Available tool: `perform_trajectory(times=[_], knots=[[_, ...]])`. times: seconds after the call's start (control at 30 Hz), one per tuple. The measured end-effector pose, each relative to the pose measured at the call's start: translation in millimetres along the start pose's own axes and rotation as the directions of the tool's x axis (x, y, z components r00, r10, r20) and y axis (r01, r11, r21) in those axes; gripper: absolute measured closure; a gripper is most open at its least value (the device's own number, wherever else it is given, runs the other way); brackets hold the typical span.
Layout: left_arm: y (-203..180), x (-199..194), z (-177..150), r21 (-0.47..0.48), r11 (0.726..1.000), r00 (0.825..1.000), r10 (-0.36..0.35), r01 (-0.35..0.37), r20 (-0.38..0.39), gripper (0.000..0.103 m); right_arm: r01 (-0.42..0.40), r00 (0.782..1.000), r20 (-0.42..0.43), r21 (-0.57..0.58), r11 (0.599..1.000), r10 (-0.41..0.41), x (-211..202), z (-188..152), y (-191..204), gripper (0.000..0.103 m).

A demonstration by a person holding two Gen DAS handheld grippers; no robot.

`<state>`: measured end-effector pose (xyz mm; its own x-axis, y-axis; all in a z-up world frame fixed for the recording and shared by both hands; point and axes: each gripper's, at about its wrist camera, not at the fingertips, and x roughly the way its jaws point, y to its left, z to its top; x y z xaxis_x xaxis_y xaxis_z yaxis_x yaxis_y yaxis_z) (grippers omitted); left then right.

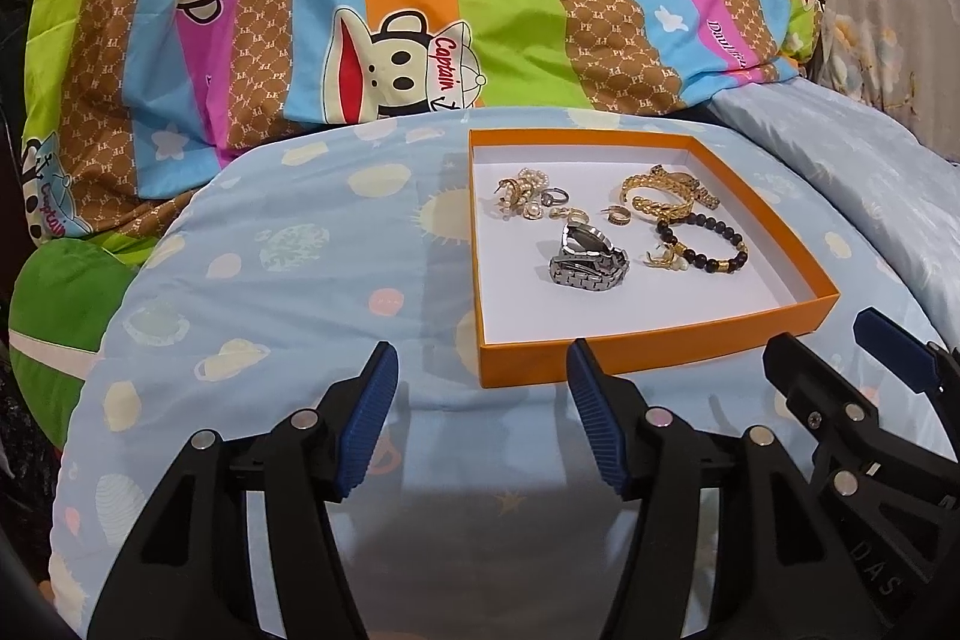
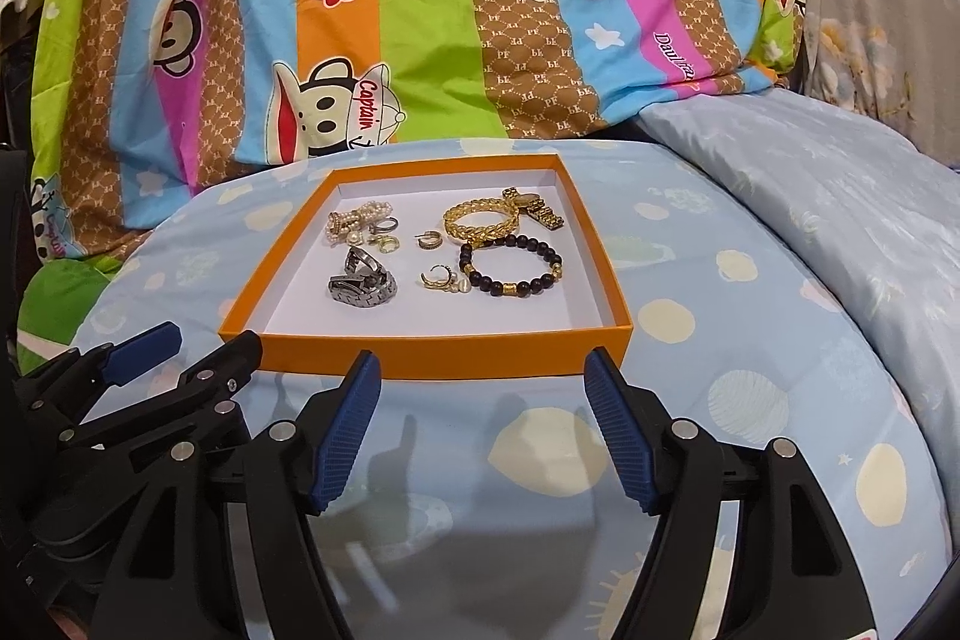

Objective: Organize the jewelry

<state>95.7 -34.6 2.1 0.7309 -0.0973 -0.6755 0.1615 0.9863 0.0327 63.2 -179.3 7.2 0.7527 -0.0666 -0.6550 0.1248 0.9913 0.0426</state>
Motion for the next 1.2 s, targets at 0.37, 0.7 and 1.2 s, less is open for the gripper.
perform_trajectory(times=[0.37,0.7,1.2], knots=[[0.7,0.0,0.2,-0.004,0.998,0.998,0.057,-0.057,0.000,0.034,0.029,1.000,0.002,-0.012,1.000,-0.029,-0.7,0.8,0.9,0.032],[-0.5,-1.0,-0.3,0.001,0.998,0.998,0.063,-0.063,0.002,0.033,0.041,0.999,0.007,-0.013,0.999,-0.041,-1.7,1.1,0.2,0.032],[-1.3,-3.9,-0.5,0.004,0.996,0.996,0.089,-0.090,0.019,0.031,0.041,0.999,0.009,-0.013,0.999,-0.041,-1.9,0.7,-0.1,0.032]])
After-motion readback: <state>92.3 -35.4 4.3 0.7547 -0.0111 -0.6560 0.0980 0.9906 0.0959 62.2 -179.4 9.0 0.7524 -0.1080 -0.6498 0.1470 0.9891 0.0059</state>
